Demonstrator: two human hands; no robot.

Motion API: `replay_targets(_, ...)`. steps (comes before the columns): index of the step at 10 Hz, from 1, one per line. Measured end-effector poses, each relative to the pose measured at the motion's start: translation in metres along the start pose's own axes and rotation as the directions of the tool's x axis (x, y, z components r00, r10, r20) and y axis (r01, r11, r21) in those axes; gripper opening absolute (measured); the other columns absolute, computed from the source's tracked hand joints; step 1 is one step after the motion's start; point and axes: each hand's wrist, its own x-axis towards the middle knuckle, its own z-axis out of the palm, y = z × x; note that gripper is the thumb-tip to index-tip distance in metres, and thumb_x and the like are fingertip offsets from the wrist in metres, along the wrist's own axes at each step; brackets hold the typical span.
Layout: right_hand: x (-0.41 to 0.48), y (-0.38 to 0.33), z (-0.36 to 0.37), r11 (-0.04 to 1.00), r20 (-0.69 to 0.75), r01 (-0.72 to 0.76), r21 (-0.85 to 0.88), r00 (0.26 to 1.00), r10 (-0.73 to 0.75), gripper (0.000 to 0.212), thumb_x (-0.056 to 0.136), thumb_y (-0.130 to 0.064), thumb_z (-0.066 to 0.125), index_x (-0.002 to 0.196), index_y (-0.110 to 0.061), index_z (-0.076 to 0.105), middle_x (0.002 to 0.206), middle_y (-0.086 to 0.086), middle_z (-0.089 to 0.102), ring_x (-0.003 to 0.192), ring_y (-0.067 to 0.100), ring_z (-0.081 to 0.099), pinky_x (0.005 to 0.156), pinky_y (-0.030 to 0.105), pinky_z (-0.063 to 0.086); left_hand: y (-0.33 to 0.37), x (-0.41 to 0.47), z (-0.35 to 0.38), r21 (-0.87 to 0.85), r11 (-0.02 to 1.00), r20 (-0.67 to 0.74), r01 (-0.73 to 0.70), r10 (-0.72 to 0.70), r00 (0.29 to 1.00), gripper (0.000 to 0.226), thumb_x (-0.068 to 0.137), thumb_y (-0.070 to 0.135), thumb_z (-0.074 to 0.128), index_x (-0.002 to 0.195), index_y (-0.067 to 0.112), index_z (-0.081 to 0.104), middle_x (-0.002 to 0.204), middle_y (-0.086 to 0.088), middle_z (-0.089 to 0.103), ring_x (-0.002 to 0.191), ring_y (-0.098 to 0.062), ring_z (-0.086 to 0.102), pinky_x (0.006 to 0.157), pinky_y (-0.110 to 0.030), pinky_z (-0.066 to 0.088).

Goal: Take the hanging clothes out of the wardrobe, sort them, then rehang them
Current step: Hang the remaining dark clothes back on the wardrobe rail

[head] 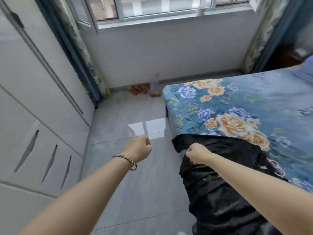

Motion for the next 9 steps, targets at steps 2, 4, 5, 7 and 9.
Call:
replay_targets(2, 0.019, 0.121, -0.039, 0.912, -0.063, -0.326, 0.248, 0.934, 0.351, 0.01, 0.091, -0.006, 0.046, 0.083, -0.007, 0.053, 0.078, 0.01, 0.056, 0.061, 0.019, 0.051, 0.058, 0.024, 0.045, 0.086, 0.063, 0.07, 0.128, 0.964, 0.181, -0.232, 0.207, 0.961, 0.021, 0.089, 0.017, 0.042, 0.095, 0.016, 0.062, 0.099, -0.002, 0.062, 0.09, -0.023, 0.058, 0.072, -0.028, 0.043)
replay_targets(4, 0.026, 0.211, -0.035, 0.615, -0.034, -0.558, 0.557, 0.725, 0.688, 0.029, 0.091, -0.005, 0.045, 0.062, -0.01, 0.043, 0.059, 0.006, 0.048, 0.047, 0.016, 0.045, 0.04, 0.019, 0.032, 0.12, 0.124, 0.121, 0.199, 0.88, 0.409, -0.431, 0.325, 0.853, 0.019, 0.088, 0.015, 0.039, 0.089, 0.017, 0.058, 0.09, 0.0, 0.062, 0.078, -0.02, 0.054, 0.061, -0.027, 0.039)
replay_targets(5, 0.017, 0.241, -0.032, 0.456, -0.016, -0.6, 0.657, 0.594, 0.804, 0.031, 0.091, -0.006, 0.046, 0.06, -0.01, 0.045, 0.057, 0.006, 0.049, 0.047, 0.016, 0.045, 0.042, 0.021, 0.033, 0.135, 0.153, 0.139, 0.236, 0.813, 0.475, -0.532, 0.381, 0.793, 0.016, 0.087, 0.012, 0.037, 0.075, 0.018, 0.045, 0.075, 0.0, 0.048, 0.067, -0.019, 0.039, 0.058, -0.027, 0.03)
replay_targets(7, 0.003, 0.29, -0.014, 0.322, 0.031, -0.643, 0.695, 0.474, 0.88, 0.03, 0.091, -0.013, 0.047, 0.061, -0.018, 0.043, 0.086, 0.01, 0.054, 0.072, 0.024, 0.05, 0.061, 0.026, 0.041, 0.183, 0.198, 0.183, 0.267, 0.703, 0.541, -0.659, 0.456, 0.706, 0.031, 0.09, 0.009, 0.04, 0.063, 0.023, 0.034, 0.065, 0.004, 0.04, 0.062, -0.019, 0.037, 0.057, -0.027, 0.033)
replay_targets(9, 0.014, 0.351, 0.001, 0.281, 0.085, -0.684, 0.674, 0.45, 0.889, 0.027, 0.092, -0.012, 0.045, 0.066, -0.02, 0.045, 0.092, 0.008, 0.052, 0.083, 0.022, 0.045, 0.076, 0.026, 0.039, 0.252, 0.216, 0.251, 0.277, 0.673, 0.605, -0.686, 0.432, 0.669, 0.033, 0.09, 0.004, 0.037, 0.06, 0.017, 0.032, 0.062, 0.001, 0.04, 0.063, -0.023, 0.039, 0.059, -0.027, 0.034)
